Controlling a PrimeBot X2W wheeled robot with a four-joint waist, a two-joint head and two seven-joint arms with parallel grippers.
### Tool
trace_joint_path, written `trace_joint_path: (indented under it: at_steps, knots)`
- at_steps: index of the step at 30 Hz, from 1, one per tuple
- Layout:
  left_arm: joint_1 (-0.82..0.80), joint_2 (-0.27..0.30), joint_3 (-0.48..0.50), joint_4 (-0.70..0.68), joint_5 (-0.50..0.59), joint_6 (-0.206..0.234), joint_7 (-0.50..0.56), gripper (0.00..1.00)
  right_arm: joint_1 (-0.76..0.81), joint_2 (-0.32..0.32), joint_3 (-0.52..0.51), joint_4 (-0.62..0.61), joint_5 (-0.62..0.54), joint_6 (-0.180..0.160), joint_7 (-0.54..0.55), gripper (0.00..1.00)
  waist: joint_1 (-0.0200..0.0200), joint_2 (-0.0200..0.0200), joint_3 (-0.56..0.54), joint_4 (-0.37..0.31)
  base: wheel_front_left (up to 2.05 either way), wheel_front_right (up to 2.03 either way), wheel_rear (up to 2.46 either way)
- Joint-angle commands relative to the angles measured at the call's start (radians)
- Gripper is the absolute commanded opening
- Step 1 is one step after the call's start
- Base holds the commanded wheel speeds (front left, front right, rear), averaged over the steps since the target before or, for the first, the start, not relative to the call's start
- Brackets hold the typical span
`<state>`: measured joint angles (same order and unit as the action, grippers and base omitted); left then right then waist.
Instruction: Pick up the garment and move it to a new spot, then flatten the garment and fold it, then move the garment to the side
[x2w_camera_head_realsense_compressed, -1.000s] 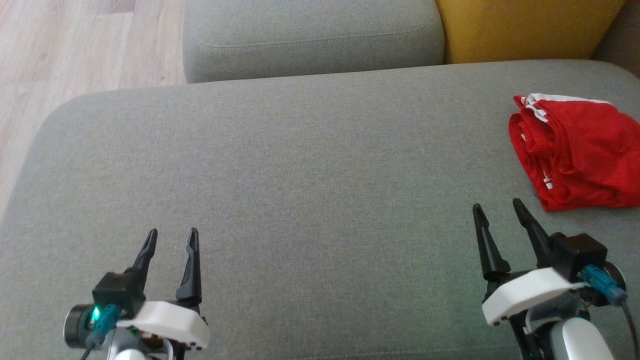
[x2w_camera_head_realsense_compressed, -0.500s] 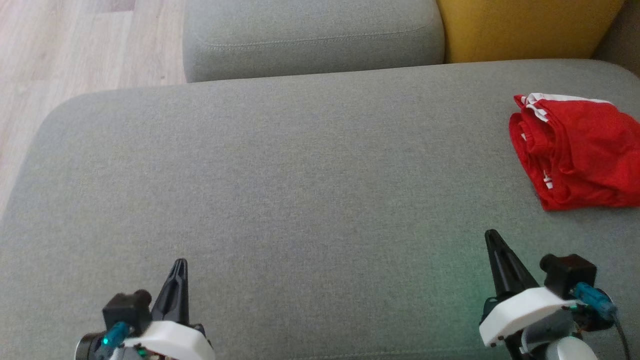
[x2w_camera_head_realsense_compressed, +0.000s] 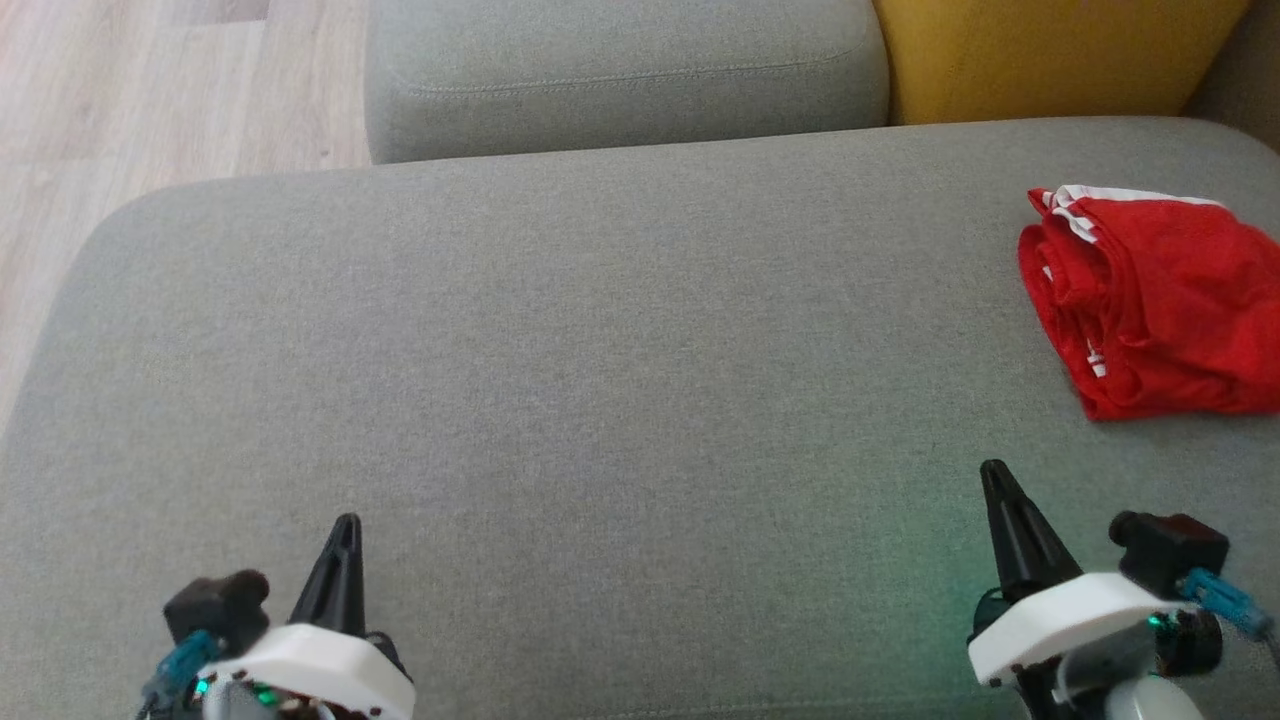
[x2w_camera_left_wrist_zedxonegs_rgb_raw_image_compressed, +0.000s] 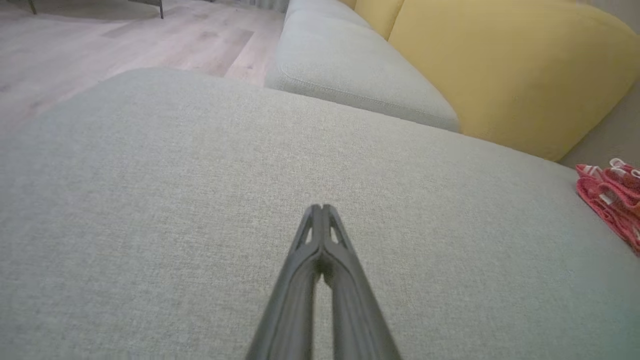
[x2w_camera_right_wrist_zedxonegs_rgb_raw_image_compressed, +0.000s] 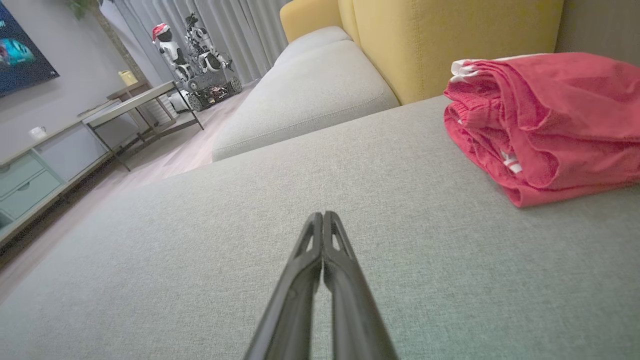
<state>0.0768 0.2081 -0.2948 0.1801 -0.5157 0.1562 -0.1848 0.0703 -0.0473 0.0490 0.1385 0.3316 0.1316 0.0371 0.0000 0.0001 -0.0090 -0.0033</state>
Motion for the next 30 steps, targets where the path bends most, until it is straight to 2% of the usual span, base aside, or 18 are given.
trace_joint_path:
  at_steps: [1,30]
  knots:
    - [-0.048,0.004,0.029,-0.025,-0.023,-0.012,0.004,0.0,-0.053,-0.011,-0.007,-0.029,0.03,0.0,0.0,0.0,0.0,-0.0001,0.0,0.0,0.0,0.0,0.0]
    - [-0.087,-0.032,0.124,0.001,-0.338,-0.09,0.077,0.0,-0.087,-0.021,-0.035,0.008,0.399,0.0,0.008,0.0,0.0,-0.0001,0.004,0.001,0.0,0.0,0.0]
